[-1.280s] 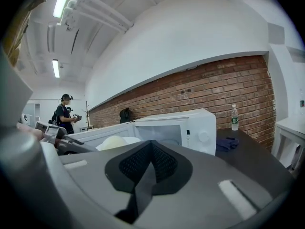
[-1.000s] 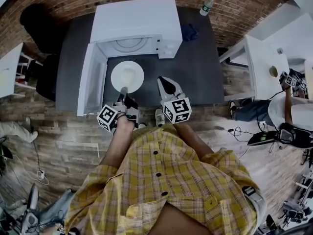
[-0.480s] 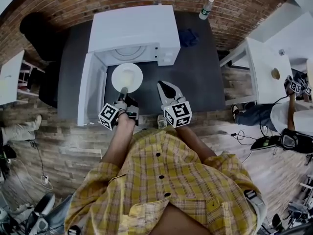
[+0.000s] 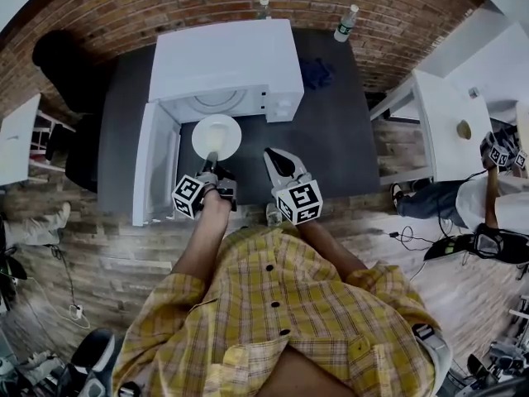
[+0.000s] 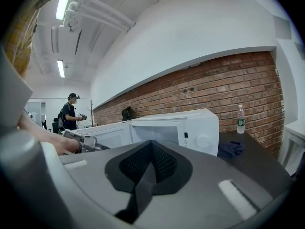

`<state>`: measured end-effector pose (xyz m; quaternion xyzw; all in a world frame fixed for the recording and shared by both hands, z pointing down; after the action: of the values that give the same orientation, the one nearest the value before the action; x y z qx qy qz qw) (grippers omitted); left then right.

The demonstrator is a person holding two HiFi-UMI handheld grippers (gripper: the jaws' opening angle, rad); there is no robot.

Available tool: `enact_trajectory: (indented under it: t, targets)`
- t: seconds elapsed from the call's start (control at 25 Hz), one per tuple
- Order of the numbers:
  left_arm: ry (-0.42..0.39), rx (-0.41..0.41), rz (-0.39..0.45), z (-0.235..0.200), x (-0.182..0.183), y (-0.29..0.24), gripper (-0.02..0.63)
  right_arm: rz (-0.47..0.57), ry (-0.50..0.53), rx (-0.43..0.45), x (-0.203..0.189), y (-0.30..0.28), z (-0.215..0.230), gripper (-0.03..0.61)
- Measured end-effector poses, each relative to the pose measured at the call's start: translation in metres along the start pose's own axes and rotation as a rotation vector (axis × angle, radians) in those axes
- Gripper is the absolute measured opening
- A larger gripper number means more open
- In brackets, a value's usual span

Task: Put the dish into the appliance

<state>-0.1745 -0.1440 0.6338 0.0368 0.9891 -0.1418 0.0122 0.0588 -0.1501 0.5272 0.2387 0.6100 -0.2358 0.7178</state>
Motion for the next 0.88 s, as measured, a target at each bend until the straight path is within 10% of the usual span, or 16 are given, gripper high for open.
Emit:
enact_trajectory:
  t: [0.88]
  targets:
    - [-0.008,0.071,0.016,-0.007,0.0,-0.069,0.009,-0.005,0.015,-0.032,0.002,-0.007,0.016,0.003]
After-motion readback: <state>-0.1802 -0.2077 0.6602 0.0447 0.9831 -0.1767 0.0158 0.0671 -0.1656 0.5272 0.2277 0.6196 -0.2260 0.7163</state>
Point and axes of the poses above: the fingertips, and each gripper's own axes: y backward along the fingers, z to its right, x out of its top, the point moved 9 cm from there along y, backward along the fingers, and after that the axes turned 14 degrees about z, right-handed, at the moved point
